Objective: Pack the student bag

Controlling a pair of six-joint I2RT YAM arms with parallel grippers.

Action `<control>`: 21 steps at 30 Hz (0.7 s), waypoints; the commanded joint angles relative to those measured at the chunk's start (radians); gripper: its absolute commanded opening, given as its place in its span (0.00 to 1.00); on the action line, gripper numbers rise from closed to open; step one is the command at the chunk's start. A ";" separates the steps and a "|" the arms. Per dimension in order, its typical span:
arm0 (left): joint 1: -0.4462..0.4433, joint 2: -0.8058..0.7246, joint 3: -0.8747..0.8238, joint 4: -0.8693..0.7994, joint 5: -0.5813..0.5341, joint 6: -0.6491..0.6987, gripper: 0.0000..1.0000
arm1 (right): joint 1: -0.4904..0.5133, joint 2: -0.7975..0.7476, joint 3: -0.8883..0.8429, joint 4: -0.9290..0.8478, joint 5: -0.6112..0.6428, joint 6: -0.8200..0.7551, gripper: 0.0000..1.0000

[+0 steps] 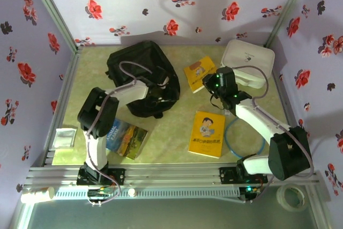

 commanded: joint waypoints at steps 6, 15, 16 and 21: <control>-0.009 -0.014 0.204 -0.328 -0.008 0.402 0.83 | -0.052 -0.070 -0.029 0.033 0.035 -0.037 0.03; 0.001 -0.044 0.207 -0.491 -0.042 0.608 0.62 | -0.059 -0.089 -0.068 0.043 0.031 -0.027 0.03; 0.001 -0.034 0.212 -0.491 -0.032 0.608 0.60 | -0.058 -0.088 -0.070 0.044 0.029 -0.024 0.03; -0.016 0.023 0.267 -0.513 0.018 0.637 0.54 | -0.058 -0.093 -0.070 0.039 0.022 -0.023 0.03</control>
